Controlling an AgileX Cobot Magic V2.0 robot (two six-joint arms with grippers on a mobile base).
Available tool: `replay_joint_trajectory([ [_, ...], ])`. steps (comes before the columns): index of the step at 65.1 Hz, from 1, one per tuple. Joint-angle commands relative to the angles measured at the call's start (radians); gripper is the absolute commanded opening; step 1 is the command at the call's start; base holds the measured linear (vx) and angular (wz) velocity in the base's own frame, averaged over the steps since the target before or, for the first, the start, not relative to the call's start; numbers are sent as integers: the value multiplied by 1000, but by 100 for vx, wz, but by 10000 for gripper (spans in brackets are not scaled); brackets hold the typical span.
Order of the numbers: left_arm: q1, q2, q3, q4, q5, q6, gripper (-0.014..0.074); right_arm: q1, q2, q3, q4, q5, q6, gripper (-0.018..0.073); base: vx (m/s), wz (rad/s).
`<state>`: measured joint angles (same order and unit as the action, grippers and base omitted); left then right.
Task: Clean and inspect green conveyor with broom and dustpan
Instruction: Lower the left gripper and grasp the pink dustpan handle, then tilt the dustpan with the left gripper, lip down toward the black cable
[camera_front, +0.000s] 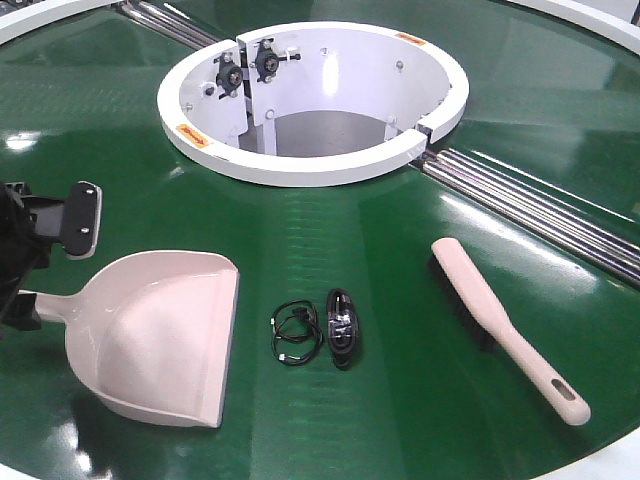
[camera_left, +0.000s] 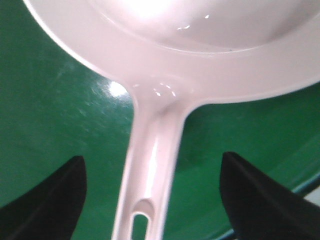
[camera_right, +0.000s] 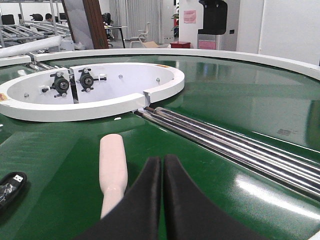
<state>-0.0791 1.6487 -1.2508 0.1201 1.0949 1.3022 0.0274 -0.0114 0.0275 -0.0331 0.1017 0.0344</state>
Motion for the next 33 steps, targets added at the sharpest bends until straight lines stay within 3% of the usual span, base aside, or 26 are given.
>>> replay_joint_trajectory([
  [1,-5,-22,-34,8,-56,11,514,-2,-11,4,0,-78,-5,-8,0,0],
  [33,-5,81,-34,22,-69,65,514,-2,-11,4,0,-78,-5,-8,0,0],
])
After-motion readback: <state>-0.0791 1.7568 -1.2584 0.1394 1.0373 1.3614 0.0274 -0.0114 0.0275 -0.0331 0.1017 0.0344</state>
